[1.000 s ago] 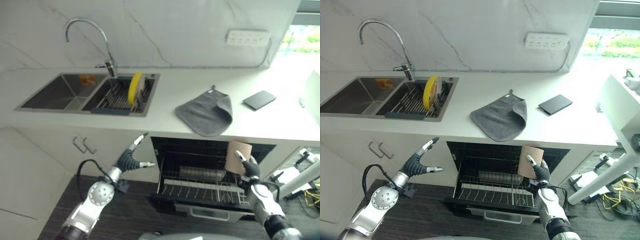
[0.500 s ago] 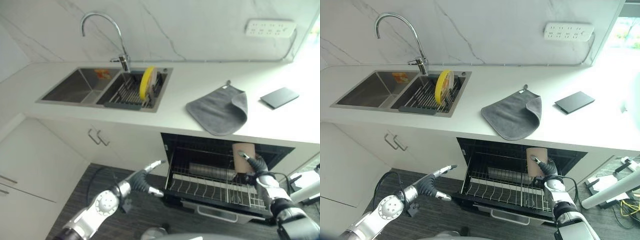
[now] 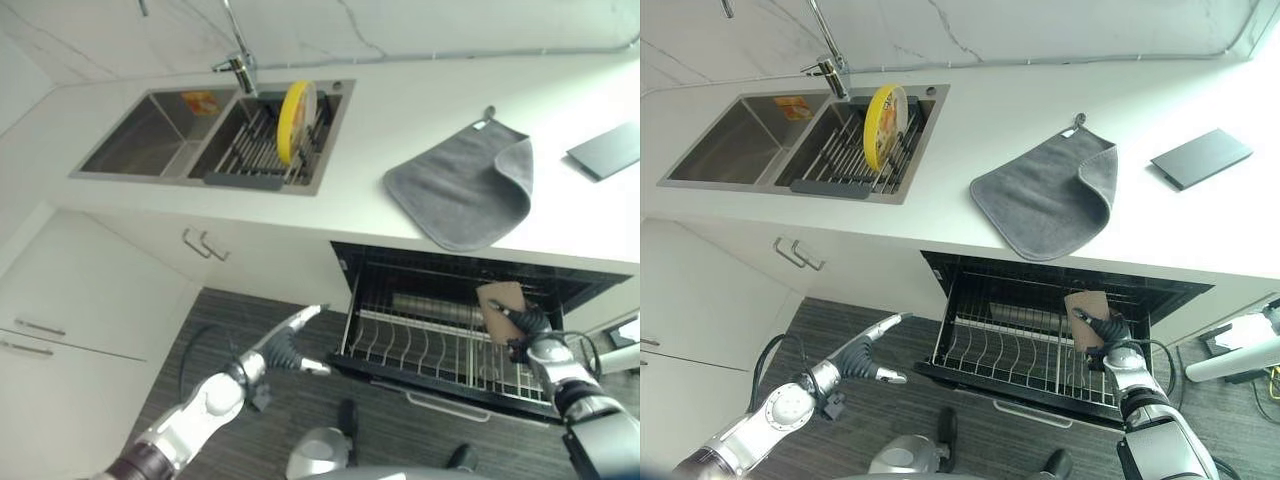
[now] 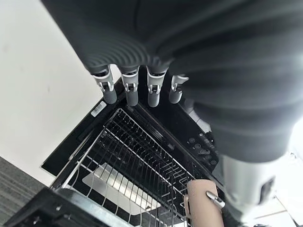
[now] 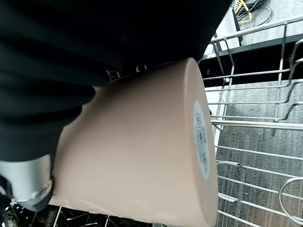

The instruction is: Place the dishes in the dishwasher.

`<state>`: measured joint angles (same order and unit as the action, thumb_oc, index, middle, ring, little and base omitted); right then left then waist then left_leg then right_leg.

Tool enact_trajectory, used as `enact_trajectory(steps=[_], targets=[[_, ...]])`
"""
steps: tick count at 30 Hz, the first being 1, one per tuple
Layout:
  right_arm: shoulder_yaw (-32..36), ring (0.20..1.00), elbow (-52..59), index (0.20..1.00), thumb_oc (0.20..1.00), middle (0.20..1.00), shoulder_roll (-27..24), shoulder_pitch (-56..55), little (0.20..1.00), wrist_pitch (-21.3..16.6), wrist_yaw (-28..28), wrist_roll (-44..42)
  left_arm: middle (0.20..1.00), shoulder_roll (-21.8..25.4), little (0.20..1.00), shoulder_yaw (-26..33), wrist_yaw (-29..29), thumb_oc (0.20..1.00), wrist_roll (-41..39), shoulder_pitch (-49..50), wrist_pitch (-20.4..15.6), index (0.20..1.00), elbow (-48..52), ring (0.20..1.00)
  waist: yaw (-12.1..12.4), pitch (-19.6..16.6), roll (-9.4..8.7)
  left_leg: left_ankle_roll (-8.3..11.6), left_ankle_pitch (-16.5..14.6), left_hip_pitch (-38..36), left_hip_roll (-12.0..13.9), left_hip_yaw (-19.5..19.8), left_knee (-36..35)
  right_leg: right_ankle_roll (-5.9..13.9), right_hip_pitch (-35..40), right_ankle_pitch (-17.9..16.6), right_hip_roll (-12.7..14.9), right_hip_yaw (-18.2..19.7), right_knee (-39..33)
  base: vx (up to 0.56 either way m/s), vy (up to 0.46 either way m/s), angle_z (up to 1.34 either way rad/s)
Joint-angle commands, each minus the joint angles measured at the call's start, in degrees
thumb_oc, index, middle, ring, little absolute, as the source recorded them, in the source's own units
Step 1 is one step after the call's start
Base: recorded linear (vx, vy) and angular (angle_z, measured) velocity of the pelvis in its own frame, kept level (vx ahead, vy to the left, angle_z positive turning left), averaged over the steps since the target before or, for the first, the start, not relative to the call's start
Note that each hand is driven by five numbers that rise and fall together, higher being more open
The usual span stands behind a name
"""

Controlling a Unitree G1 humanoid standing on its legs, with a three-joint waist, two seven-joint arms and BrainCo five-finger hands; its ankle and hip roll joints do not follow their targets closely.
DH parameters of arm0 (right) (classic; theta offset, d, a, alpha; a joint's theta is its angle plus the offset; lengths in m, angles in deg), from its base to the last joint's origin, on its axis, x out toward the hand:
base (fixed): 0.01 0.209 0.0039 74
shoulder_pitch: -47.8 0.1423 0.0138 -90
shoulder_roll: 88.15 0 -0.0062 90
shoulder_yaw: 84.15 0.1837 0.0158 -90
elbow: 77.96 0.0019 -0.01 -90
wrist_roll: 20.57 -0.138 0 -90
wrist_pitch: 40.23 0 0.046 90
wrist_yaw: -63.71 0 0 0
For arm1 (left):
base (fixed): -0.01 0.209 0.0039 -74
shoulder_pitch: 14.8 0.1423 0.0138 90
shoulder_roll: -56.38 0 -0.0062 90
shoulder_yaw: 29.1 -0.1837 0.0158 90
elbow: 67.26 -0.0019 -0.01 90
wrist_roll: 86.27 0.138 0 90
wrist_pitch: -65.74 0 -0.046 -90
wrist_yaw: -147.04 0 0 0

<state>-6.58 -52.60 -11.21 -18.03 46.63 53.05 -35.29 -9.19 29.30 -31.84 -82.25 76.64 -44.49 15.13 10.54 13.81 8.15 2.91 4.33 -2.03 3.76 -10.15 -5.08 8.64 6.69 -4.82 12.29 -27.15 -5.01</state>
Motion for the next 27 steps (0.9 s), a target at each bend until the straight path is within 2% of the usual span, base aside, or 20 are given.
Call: enact_trajectory(steps=[1, 6, 8, 12, 20, 24, 27], targets=[[-0.39, 0.200, -1.43, 0.200, 0.200, 0.200, 0.06, 6.25, 0.200, -2.87, -1.81, -1.23, 1.000, 1.69, 1.000, -2.07, 2.93, 1.000, 2.15, -3.66, -2.51, 1.000, 2.79, 1.000, 1.69, 1.27, -1.09, -0.33, -3.49, -0.53, -1.75, -0.79, 0.96, 1.38, -3.53, 2.06, 2.63, 4.29, 5.70, 0.00, 0.038, -0.01], [0.24, 0.200, -1.61, 0.200, 0.200, 0.200, 1.18, 5.47, 0.200, -3.11, -3.63, -2.41, 1.000, 1.09, 1.000, -2.06, 3.67, 1.000, 2.19, -3.82, -2.15, 1.000, 3.57, 1.000, 1.17, 1.54, -0.06, -0.33, -3.56, -0.27, -2.05, -1.19, 1.22, 1.36, -4.03, 2.25, 2.98, 4.65, 6.13, 0.00, 0.037, -0.01], [0.88, 0.200, -1.62, 0.200, 0.200, 0.200, 1.68, 5.18, 0.200, -3.56, -6.38, -3.10, 1.000, 0.61, 1.000, -2.21, 3.88, 1.000, 2.05, -4.05, -1.76, 1.000, 3.86, 1.000, 0.85, 1.86, 0.67, -0.36, -3.54, -0.07, -2.33, -1.36, 1.34, 1.38, -4.42, 2.32, 3.24, 4.87, 6.48, 0.00, 0.057, -0.02], [4.71, 0.200, -1.72, 0.200, 0.200, 0.200, 3.15, 4.58, 0.200, -4.93, -12.79, -12.54, 1.000, -0.15, 1.000, -2.64, 4.06, 1.000, 1.68, -3.61, -1.11, 1.000, 4.66, 1.000, 0.51, 1.91, 2.03, -0.48, -3.61, 0.01, -2.76, -1.89, 1.36, 1.49, -4.80, 2.52, 3.73, 4.84, 6.95, 0.02, 0.062, -0.02], [5.36, 0.200, -1.89, 0.200, 0.200, 0.200, 3.99, 5.03, 0.200, -6.35, -20.26, -6.60, 1.000, -0.59, 1.000, -3.82, 5.86, 1.000, 1.74, -3.10, -1.85, 1.000, 4.18, 1.000, 0.46, 1.86, 3.07, -0.62, -3.63, 0.22, -3.10, -2.45, 1.45, 1.44, -5.14, 2.71, 4.10, 4.90, 7.35, 0.01, 0.028, -0.05], [5.24, 0.200, -1.70, 0.200, 0.200, 0.200, 3.66, 4.92, 0.200, -5.58, -29.22, -0.09, 1.000, -0.57, 1.000, -4.37, 6.99, 1.000, 2.06, -2.47, -2.17, 1.000, 3.79, 1.000, 0.28, 1.72, 3.10, -0.67, -3.71, 0.18, -3.02, -2.79, 1.55, 1.43, -5.27, 2.74, 4.04, 5.08, 7.51, 0.00, 0.000, 0.00], [4.70, 0.200, -1.82, 0.200, 0.200, 0.200, 3.41, 5.34, 0.200, -4.26, -32.66, 3.63, 1.000, -0.53, 1.000, -5.03, 7.69, 1.000, 2.09, -2.40, -2.76, 1.000, 3.60, 1.000, 0.27, 1.83, 3.25, -0.71, -3.76, 0.34, -3.06, -2.92, 1.76, 1.42, -5.47, 2.79, 4.10, 5.18, 7.74, 0.00, 0.000, 0.00]])
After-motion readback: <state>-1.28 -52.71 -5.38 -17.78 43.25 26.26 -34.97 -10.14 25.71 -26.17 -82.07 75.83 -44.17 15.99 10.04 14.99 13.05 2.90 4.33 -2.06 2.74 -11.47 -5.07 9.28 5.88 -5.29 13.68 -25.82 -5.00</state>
